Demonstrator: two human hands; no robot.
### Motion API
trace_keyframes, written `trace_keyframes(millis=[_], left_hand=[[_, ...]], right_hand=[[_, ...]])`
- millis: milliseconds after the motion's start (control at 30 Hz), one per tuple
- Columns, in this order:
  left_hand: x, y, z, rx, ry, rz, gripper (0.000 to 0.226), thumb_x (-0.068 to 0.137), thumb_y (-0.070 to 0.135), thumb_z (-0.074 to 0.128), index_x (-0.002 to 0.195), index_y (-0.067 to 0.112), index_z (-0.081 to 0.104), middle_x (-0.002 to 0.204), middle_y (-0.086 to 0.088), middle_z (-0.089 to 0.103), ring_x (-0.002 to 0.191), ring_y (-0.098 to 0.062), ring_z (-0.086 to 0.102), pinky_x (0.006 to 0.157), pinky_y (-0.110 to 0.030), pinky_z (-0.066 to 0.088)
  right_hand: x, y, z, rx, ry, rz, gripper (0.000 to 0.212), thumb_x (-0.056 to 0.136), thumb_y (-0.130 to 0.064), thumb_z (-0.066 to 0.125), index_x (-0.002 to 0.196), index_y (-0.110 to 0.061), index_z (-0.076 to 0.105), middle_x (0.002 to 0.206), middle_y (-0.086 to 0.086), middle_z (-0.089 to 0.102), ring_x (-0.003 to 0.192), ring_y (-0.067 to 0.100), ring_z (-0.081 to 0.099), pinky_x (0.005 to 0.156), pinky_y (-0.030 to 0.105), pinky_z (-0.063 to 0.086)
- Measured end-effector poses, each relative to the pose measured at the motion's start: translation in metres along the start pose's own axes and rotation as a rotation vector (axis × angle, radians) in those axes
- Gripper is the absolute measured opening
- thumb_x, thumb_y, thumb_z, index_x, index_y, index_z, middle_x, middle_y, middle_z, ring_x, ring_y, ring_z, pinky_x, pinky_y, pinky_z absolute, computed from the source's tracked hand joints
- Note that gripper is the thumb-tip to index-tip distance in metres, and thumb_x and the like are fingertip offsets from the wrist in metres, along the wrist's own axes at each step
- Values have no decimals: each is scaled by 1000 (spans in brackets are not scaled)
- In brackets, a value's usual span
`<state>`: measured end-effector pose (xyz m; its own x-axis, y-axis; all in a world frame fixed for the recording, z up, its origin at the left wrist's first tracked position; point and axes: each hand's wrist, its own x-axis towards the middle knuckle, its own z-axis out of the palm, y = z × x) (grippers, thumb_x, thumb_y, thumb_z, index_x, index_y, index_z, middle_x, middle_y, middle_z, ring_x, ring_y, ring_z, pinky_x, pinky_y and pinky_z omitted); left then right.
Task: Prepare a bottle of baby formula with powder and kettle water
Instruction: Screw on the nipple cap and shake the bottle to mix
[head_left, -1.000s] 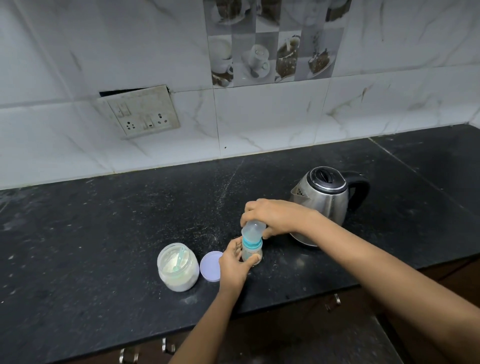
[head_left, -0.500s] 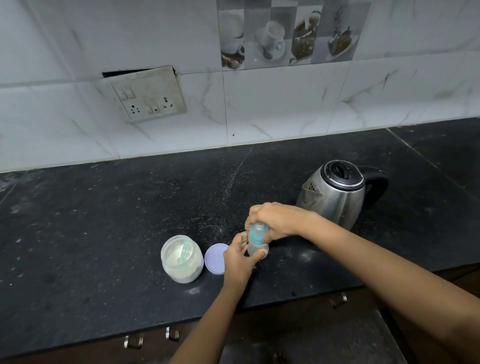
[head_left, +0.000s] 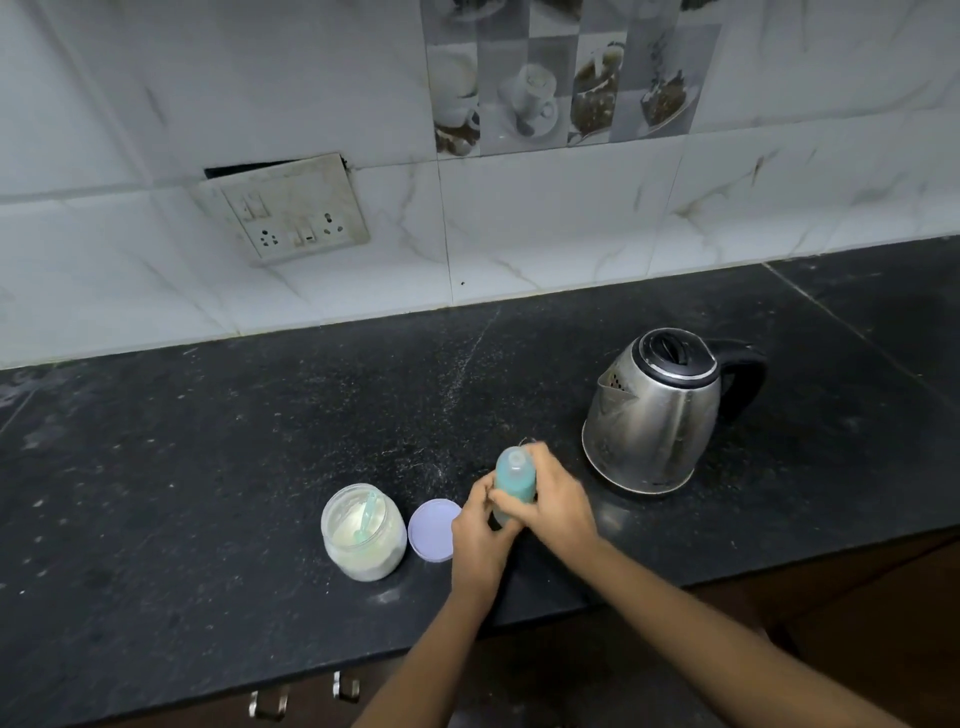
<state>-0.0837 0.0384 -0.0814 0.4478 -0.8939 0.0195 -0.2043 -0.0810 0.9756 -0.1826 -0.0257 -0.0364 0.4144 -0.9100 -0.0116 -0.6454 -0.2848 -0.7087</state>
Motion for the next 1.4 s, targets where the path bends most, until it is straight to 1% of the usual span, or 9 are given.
trace_keyframes(millis=[133, 233, 400, 633, 733, 833, 933, 1033, 1400], left_hand=[[-7, -7, -1, 287, -16, 76, 65, 87, 22, 67, 144, 20, 35, 141, 6, 48, 129, -6, 44, 109, -26, 34], [-16, -18, -10, 616, 88, 204, 66, 91, 36, 57, 146, 8, 31, 150, -4, 37, 142, -13, 22, 116, -26, 15], [-21, -35, -22, 949, 98, 279, 61, 90, 44, 38, 138, 5, 44, 142, -14, 48, 138, -28, 33, 116, -39, 12], [-24, -46, -25, 984, 63, 253, 59, 91, 42, 37, 133, 3, 52, 139, -15, 51, 134, -29, 41, 117, -38, 8], [-23, -46, -24, 971, 43, 279, 58, 93, 41, 37, 134, 4, 51, 141, -14, 50, 137, -26, 37, 118, -37, 6], [-22, -47, -24, 958, 30, 286, 58, 93, 41, 36, 137, 5, 49, 143, -13, 47, 138, -24, 34, 118, -37, 6], [-21, -48, -23, 969, 16, 302, 57, 94, 40, 36, 139, 6, 47, 145, -12, 45, 139, -24, 33, 118, -38, 8], [-20, -51, -23, 989, -2, 292, 56, 94, 40, 35, 140, 8, 46, 146, -10, 44, 140, -24, 32, 117, -40, 8], [-2, -47, -29, 1030, -66, 311, 56, 91, 39, 37, 131, 4, 55, 138, -13, 53, 133, -27, 44, 116, -36, 3]], right_hand=[[-1, 16, 11, 201, 17, -21, 70, 63, -57, 65, 124, -26, 52, 112, -7, 46, 105, 10, 52, 90, 30, 47], [9, 23, 6, 224, -59, -73, 69, 64, -59, 67, 119, -20, 56, 113, -6, 56, 108, 11, 52, 93, 26, 42], [16, 21, -6, 349, -128, -55, 42, 76, -37, 77, 108, -22, 55, 101, -5, 66, 94, 9, 61, 84, 20, 47], [31, 7, -25, 887, 20, 148, 24, 82, -28, 72, 102, -21, 60, 96, 10, 68, 91, 26, 65, 78, 37, 56], [40, 0, -34, 1088, 19, 274, 34, 95, -29, 57, 125, -19, 47, 104, 14, 65, 78, 28, 65, 68, 39, 56], [43, 1, -39, 1236, -70, 335, 37, 100, -34, 48, 135, -35, 34, 110, 16, 60, 77, 31, 65, 74, 47, 56], [41, 2, -42, 1246, -212, 348, 37, 101, -33, 45, 137, -31, 36, 109, 18, 58, 80, 30, 64, 74, 46, 57], [44, 2, -39, 1359, -78, 418, 38, 100, -28, 49, 135, -28, 34, 107, 16, 58, 87, 31, 64, 77, 49, 56], [46, 4, -36, 1299, -106, 454, 44, 99, -29, 50, 139, -32, 32, 113, 15, 60, 96, 33, 65, 81, 49, 56]])
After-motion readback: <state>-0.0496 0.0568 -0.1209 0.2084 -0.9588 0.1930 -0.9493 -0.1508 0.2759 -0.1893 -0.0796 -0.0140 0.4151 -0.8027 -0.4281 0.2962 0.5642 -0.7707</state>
